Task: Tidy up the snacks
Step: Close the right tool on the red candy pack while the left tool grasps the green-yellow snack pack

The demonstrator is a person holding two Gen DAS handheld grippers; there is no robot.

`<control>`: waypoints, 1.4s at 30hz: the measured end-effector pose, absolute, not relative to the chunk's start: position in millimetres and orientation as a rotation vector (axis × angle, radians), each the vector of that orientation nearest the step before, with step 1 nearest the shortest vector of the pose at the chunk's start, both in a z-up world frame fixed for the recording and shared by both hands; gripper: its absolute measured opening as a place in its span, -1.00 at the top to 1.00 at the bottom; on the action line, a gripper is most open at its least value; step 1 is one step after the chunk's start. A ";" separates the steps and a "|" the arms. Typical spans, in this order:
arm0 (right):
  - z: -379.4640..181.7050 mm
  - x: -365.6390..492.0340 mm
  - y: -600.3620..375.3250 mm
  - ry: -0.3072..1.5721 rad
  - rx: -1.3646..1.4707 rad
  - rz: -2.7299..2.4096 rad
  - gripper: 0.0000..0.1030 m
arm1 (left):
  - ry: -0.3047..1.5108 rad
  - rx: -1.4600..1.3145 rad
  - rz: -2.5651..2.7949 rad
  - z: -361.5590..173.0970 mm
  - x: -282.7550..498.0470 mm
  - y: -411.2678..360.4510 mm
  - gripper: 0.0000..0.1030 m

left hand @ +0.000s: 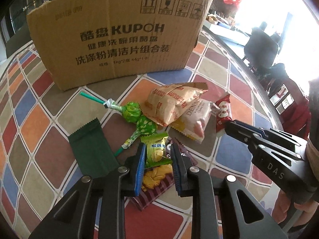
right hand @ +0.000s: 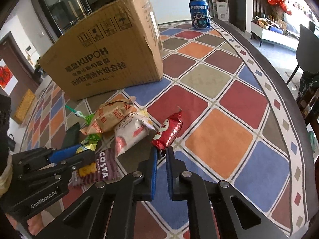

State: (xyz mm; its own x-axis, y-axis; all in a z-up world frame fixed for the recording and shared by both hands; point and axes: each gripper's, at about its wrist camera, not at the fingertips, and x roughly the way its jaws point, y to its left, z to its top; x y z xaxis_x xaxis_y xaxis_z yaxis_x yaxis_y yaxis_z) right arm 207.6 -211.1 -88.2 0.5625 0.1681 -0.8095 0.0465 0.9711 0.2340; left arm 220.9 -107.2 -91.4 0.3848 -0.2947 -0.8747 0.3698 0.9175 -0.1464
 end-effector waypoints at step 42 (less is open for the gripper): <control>-91.3 209.6 -216.4 0.986 0.356 0.084 0.24 | 1.030 0.058 -0.435 -64.0 212.0 -103.7 0.50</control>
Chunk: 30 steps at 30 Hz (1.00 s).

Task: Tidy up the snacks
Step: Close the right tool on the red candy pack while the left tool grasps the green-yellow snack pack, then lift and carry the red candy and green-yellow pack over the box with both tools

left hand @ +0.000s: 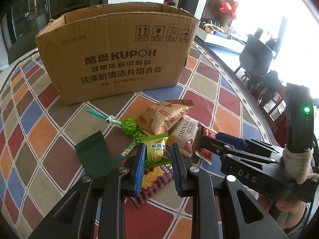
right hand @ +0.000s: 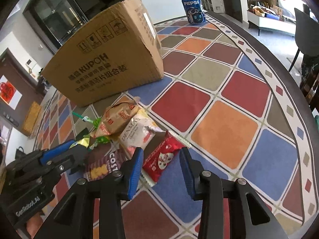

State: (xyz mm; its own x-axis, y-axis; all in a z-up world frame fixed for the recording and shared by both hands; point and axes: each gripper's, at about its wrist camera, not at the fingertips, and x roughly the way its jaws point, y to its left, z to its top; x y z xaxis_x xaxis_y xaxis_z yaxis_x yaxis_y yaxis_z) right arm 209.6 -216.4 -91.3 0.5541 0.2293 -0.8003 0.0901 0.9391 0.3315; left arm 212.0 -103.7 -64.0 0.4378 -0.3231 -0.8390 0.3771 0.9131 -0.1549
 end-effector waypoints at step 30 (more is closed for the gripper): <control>-17.0 206.8 -199.5 0.797 0.262 0.118 0.54 | 0.886 -0.007 -0.440 -8.3 212.1 -83.2 0.50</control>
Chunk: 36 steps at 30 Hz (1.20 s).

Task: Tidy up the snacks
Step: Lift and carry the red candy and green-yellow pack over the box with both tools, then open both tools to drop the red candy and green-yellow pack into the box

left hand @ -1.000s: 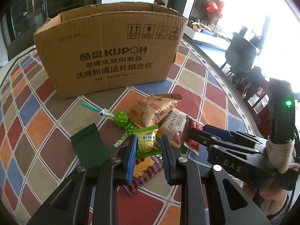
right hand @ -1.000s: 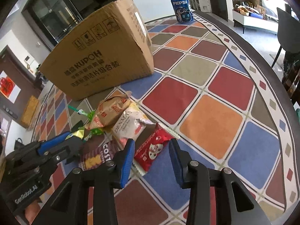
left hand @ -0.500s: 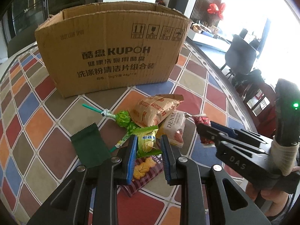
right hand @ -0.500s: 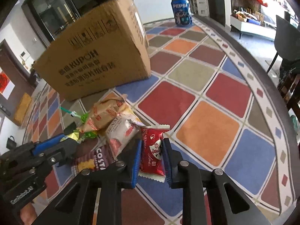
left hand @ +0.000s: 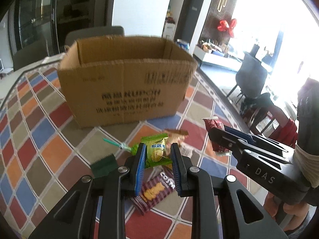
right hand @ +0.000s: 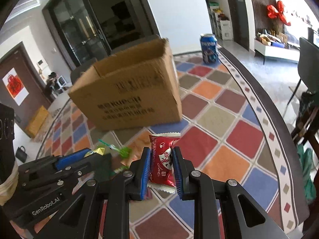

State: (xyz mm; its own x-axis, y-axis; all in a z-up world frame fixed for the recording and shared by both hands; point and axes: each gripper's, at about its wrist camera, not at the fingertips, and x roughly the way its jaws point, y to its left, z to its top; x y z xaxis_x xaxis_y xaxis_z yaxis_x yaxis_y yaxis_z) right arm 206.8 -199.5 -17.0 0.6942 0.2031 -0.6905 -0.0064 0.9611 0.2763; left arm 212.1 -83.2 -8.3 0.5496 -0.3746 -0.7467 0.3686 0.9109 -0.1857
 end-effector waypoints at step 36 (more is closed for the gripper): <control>93.1 306.5 -144.2 0.604 0.122 0.240 0.54 | 0.638 0.048 -0.279 87.7 302.0 -37.5 0.50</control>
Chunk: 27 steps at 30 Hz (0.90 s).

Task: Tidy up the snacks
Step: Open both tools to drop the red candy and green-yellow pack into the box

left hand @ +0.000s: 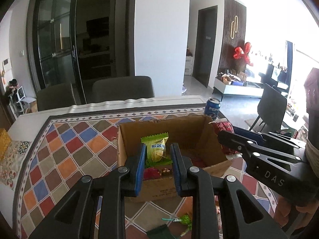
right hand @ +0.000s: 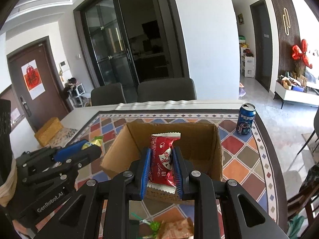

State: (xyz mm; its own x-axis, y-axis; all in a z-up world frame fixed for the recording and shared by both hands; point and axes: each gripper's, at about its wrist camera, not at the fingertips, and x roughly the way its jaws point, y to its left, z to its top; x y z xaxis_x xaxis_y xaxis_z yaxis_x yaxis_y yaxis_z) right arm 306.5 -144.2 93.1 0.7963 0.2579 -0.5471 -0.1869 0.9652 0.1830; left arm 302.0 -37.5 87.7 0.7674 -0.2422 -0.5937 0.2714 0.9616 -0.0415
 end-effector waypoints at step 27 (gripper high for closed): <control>77.9 306.4 -161.0 0.658 0.114 0.144 0.20 | 0.672 0.096 -0.330 73.4 300.4 -51.0 -0.05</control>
